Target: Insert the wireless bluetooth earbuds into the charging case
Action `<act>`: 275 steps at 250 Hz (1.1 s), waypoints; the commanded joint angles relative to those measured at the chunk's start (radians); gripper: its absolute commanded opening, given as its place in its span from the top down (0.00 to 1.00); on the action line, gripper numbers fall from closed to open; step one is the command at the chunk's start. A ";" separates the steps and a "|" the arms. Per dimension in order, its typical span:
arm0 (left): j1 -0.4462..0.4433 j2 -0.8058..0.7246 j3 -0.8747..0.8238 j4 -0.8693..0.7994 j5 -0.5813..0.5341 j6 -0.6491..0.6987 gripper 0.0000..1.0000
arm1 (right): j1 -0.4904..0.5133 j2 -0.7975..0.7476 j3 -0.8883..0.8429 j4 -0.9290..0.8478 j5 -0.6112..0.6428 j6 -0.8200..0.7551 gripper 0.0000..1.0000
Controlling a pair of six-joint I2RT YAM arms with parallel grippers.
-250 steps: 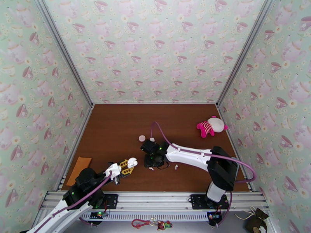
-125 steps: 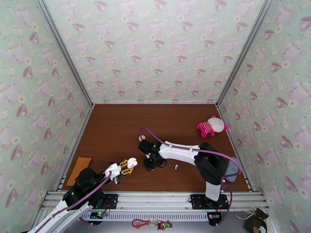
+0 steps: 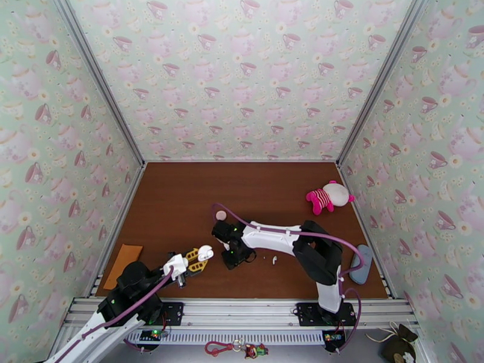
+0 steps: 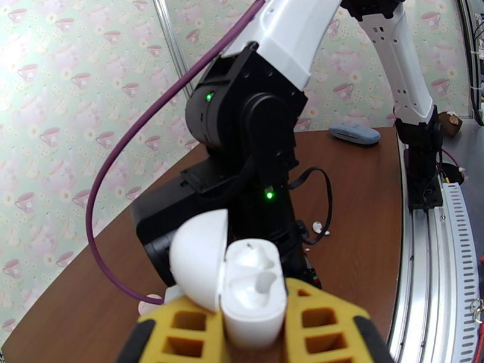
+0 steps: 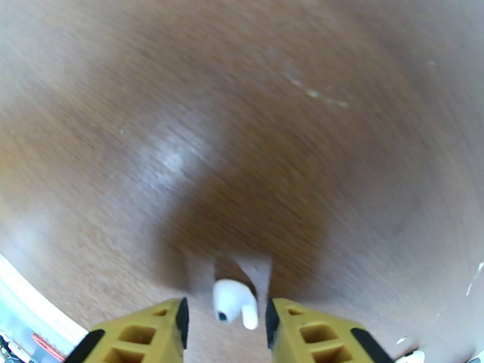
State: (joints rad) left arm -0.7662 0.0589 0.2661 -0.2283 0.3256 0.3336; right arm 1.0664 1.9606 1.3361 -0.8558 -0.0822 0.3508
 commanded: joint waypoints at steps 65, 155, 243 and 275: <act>0.007 -0.011 -0.011 0.004 0.015 0.010 1.00 | 0.006 0.034 0.018 0.001 0.053 0.043 0.68; 0.009 -0.005 -0.013 0.004 0.017 0.010 1.00 | 0.008 0.055 0.011 -0.011 -0.011 0.278 0.72; 0.009 -0.001 -0.013 0.004 0.019 0.008 1.00 | 0.008 0.094 0.002 0.006 -0.027 0.391 0.75; 0.010 0.000 -0.013 0.004 0.023 0.008 1.00 | 0.006 0.103 -0.013 0.029 -0.046 0.426 0.75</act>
State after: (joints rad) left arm -0.7624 0.0597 0.2661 -0.2287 0.3264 0.3336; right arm 1.0637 1.9862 1.3552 -0.8722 -0.0566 0.7109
